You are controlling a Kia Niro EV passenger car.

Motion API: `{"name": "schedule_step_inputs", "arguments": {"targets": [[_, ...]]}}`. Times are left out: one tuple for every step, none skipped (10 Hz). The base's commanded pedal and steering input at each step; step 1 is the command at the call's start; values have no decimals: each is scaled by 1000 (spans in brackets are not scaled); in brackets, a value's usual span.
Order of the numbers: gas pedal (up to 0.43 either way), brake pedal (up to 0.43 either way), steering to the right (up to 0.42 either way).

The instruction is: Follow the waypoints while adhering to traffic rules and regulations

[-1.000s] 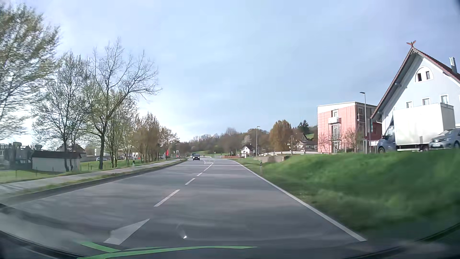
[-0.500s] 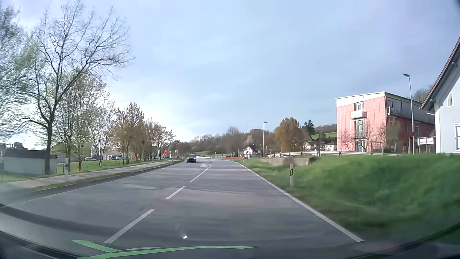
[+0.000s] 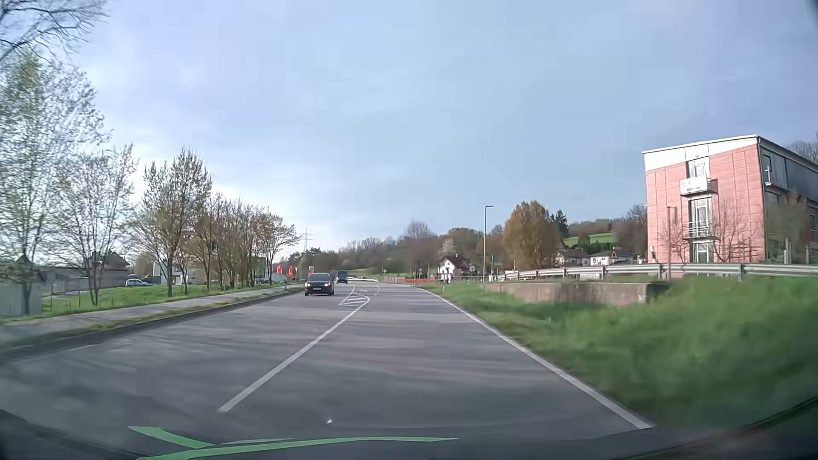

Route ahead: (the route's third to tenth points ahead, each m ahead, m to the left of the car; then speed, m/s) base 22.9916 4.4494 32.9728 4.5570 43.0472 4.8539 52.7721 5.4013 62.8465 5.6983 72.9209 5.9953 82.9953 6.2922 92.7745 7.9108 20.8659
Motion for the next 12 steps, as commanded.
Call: {"name": "schedule_step_inputs", "arguments": {"targets": [[228, 0, -3], [228, 0, -3], [220, 0, -3], [209, 0, -3], [209, 0, -3], [209, 0, -3], [209, 0, -3], [209, 0, -3], [209, 0, -3], [209, 0, -3], [209, 0, -3], [209, 0, -3]]}}
